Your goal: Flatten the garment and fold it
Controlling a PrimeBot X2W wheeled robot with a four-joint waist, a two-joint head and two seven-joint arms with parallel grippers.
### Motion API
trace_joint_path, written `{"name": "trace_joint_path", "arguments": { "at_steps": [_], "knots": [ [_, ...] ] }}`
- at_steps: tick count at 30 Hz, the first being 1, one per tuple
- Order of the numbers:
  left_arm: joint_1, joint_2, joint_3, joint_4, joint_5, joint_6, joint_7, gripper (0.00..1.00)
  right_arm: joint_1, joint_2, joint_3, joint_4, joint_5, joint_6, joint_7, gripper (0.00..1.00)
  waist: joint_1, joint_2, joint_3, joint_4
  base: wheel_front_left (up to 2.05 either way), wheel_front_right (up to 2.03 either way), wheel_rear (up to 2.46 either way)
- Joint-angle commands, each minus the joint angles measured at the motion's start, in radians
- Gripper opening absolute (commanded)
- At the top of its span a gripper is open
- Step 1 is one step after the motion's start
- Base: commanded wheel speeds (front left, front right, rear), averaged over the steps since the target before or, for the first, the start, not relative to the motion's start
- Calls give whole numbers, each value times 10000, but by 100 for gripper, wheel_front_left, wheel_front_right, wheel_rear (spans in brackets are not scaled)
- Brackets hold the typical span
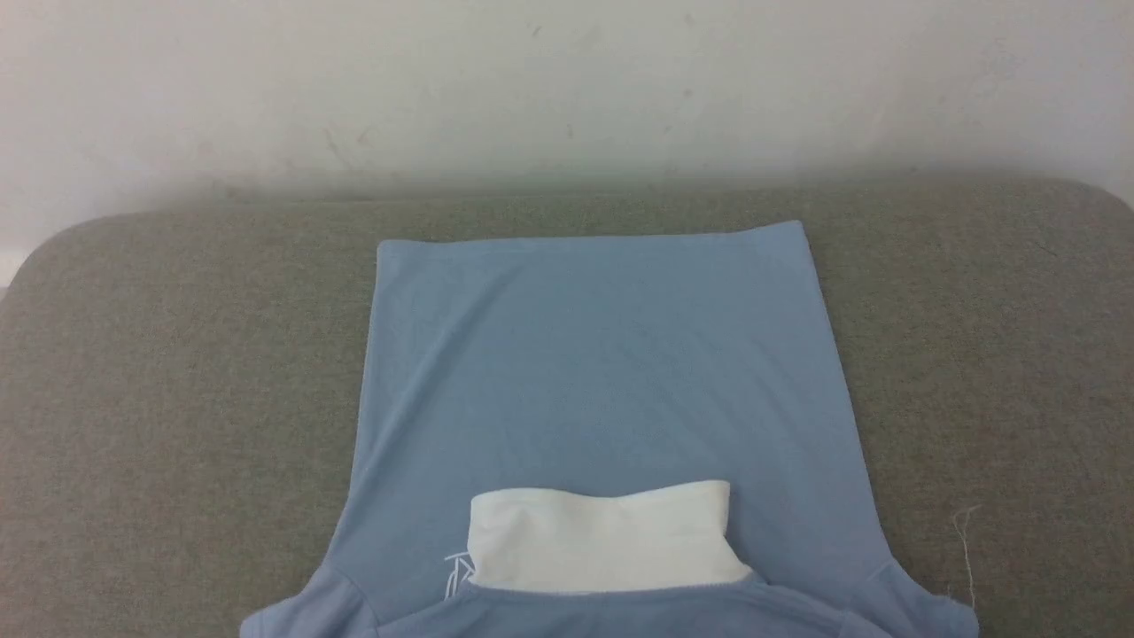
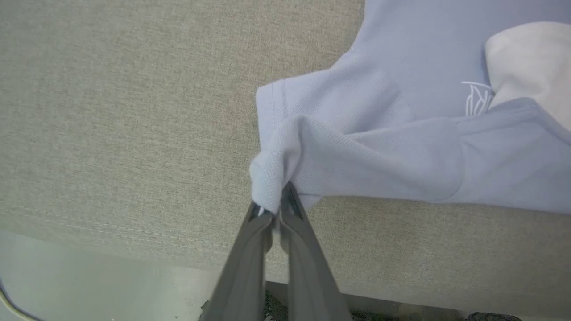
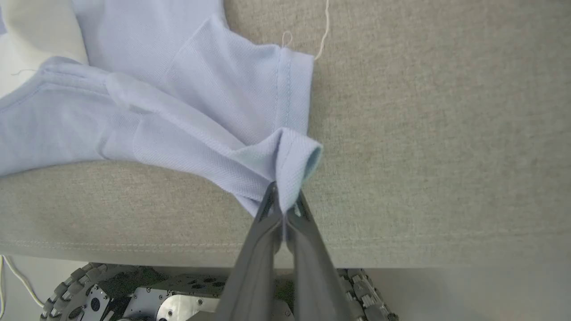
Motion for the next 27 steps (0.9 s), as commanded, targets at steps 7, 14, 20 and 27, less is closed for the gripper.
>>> {"name": "trace_joint_path", "arguments": {
  "at_steps": [7, 14, 20, 27],
  "knots": [
    [-117, -293, 18, -234, 42, 200, -469, 0, 28, 711, -364, -1429, -61, -19, 624, 100, 2, 0, 3, 290, 0, 0, 0],
    [-942, -620, -120, -354, 293, 91, -1235, 0, -2398, 751, -1248, -1151, -112, -19, -386, 100, 2, 0, 515, 686, 0, 0, 0],
    [-1966, -852, -254, -532, 722, -45, -2121, 0, -5892, 9, -1303, 1736, -82, -19, -812, 100, 2, 0, 1485, 1157, 0, 0, 0],
    [-3259, -1360, -603, -495, 1122, -420, -3513, 0, -9551, -1081, -841, 5132, -56, -19, -567, 100, 2, 0, 2652, 2084, 0, 0, 0]
  ]
}}
